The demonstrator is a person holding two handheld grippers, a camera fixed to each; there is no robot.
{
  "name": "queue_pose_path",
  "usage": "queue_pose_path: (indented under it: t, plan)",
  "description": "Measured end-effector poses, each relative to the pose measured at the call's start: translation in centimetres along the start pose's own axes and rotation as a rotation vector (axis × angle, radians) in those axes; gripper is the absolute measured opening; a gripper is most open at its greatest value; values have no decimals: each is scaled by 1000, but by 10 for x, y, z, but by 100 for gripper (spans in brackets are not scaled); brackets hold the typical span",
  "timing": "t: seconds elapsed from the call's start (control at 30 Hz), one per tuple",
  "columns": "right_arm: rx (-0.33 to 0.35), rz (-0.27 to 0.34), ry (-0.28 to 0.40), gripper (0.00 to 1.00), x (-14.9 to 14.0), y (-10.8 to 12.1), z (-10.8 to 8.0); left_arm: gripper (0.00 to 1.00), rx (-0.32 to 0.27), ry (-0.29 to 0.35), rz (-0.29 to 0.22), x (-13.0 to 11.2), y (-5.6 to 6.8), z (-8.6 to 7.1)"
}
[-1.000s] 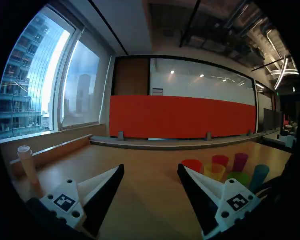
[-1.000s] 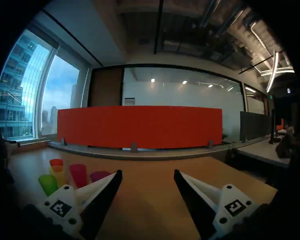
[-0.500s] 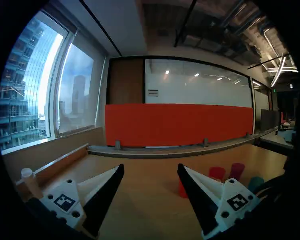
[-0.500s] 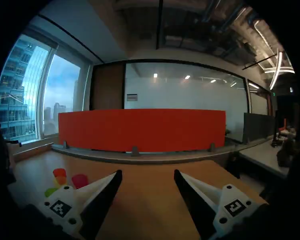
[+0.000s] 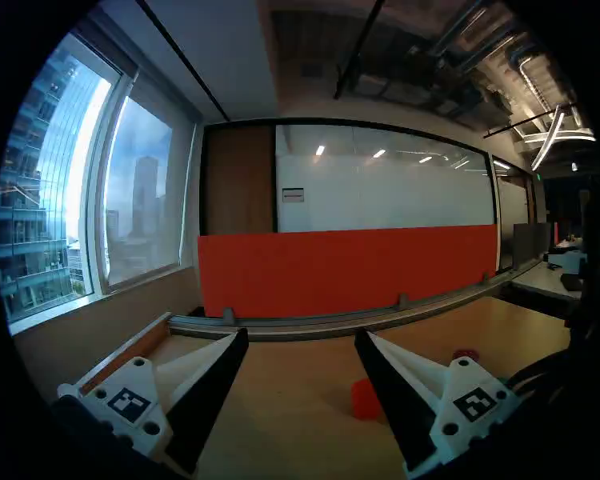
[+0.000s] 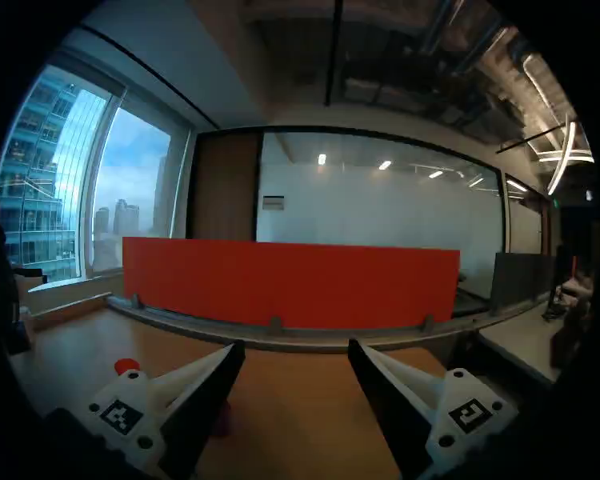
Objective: Pour water
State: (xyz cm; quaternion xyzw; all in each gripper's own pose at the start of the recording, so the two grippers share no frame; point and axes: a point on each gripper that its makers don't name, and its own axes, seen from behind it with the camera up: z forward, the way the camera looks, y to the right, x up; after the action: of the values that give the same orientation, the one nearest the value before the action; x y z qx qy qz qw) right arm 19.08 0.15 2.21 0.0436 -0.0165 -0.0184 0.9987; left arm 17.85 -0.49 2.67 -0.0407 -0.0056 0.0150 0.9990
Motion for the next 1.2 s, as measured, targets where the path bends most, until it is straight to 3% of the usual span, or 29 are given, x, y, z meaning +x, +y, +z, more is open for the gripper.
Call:
queue_pose_path:
  t: [0.17,0.33,0.67,0.93,1.2]
  plan:
    - [7,6,0,100,15,-1,0,99,-30,7,3,21,4,3]
    - [55,18,-10,100,13,-10,-1,99,-101,-6,-16,27,17,4]
    - [222,47,-1,100,21,-34,-9,99,-269,-2,-29,39,49,-2]
    - [350,19,3,100,31,-58,-18,99,-376,-8,-38,45,71,-6]
    - [476,-17,0,100,34,-84,-27,99,-493,-30,-16,39,100,-10]
